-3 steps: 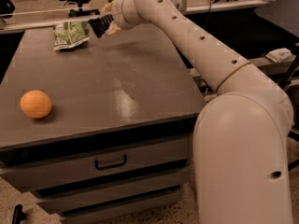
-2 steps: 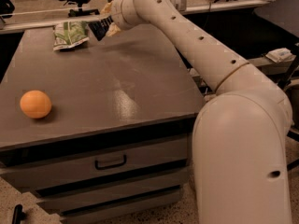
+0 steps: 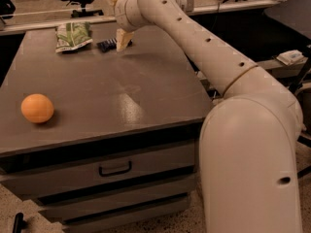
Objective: Move rxbar blueberry near green jalapeno chip bag
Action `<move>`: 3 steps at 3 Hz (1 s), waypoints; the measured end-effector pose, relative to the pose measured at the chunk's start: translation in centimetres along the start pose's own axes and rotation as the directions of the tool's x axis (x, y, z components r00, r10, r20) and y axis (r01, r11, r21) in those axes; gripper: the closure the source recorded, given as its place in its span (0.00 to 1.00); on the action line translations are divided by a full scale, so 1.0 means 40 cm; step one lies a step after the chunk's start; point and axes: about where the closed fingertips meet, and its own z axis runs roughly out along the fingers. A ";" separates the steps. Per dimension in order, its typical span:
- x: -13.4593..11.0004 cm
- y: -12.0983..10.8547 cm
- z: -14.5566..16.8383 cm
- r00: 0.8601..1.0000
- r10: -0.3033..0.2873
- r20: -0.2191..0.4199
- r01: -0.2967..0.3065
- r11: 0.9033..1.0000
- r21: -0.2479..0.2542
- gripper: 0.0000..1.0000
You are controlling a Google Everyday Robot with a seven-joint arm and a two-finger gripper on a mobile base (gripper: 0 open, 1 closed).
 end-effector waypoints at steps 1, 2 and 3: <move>0.026 -0.022 -0.034 0.999 -0.012 -0.038 0.012 1.000 0.007 0.00; 0.099 -0.076 -0.137 0.987 -0.041 -0.158 0.047 0.998 0.032 0.00; 0.108 -0.086 -0.158 0.982 -0.002 -0.190 0.010 0.999 0.041 0.00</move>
Offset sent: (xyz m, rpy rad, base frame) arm -0.0161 -0.1529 0.1158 -0.0888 -0.1580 -0.4120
